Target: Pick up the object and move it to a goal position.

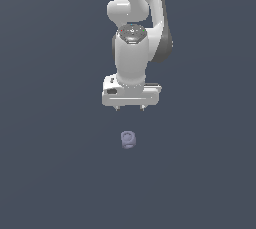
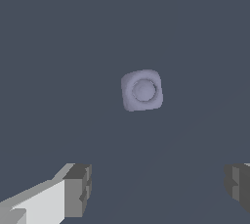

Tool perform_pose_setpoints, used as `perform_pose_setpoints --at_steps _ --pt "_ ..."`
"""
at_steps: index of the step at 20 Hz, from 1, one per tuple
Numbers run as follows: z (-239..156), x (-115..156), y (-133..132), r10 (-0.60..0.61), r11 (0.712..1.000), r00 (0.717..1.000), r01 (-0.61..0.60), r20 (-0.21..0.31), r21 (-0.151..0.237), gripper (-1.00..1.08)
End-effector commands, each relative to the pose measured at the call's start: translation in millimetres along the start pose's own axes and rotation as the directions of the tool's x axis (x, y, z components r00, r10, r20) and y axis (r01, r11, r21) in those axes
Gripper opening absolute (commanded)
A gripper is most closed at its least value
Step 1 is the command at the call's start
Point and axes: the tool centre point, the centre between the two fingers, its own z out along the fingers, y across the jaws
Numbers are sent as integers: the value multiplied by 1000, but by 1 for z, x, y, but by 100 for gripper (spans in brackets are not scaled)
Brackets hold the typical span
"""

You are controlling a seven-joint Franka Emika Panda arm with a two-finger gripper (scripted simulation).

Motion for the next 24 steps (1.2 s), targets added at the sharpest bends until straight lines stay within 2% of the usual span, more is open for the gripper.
perform_pose_setpoints --at_steps 1,15,24 --pt "0 0 0 0 1000 1000 0 0 0 100" --pt "2 0 3 33 999 999 -33 -1 -2 100" --pt "24 18 4 -6 1000 1000 6 10 -3 100"
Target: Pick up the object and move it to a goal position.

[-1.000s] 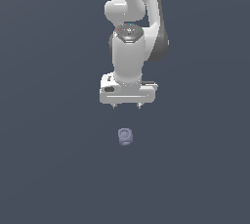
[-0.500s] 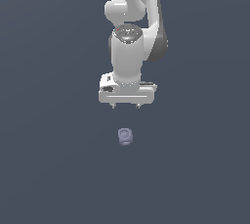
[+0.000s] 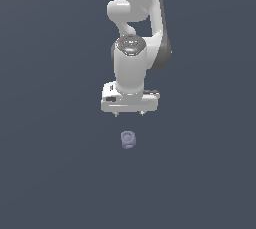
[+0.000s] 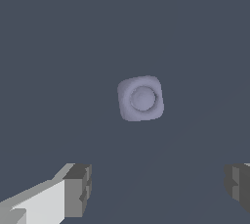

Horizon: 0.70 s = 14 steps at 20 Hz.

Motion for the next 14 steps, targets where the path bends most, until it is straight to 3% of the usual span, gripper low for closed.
perform_pose_setpoints --at_steps 1,14 --pt "9 7 0 -16 1000 1000 16 5 0 100" --pt "71 43 2 -110 994 993 110 30 12 100"
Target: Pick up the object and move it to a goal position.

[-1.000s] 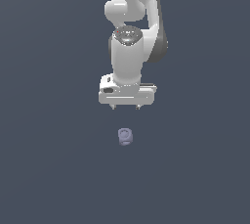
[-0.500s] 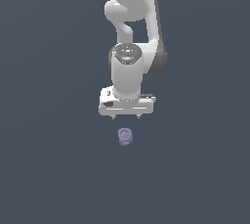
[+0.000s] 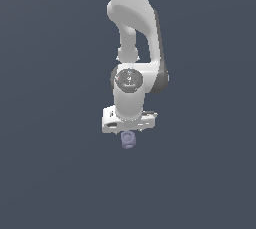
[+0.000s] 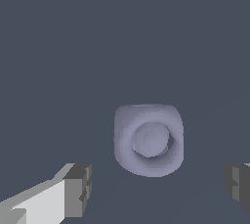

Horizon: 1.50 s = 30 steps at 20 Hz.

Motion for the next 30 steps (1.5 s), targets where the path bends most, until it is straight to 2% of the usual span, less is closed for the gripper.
perform_pose_setpoints --at_steps 1,11,20,26,27,30 --pt "8 4 1 -12 1000 1000 12 2 2 100" --pt "18 7 1 -20 1000 1000 20 5 4 100" --pt "59 6 1 -22 1000 1000 22 5 4 100" --pt "65 8 1 -22 1000 1000 22 5 4 100" --pt "65 8 1 -22 1000 1000 22 5 4 -100" --pt "65 8 1 -22 1000 1000 22 5 4 -100"
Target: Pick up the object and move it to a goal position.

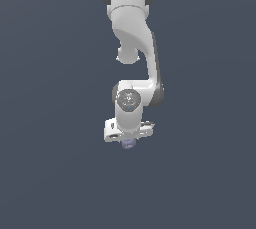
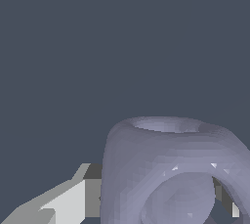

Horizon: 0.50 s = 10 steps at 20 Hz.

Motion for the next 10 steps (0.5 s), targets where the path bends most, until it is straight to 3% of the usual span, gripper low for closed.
perform_pose_setpoints --at_steps 1,10 --pt "0 0 0 1 1000 1000 -1 0 0 -100" --pt "-1 -1 1 1 1000 1000 -1 0 0 -100"
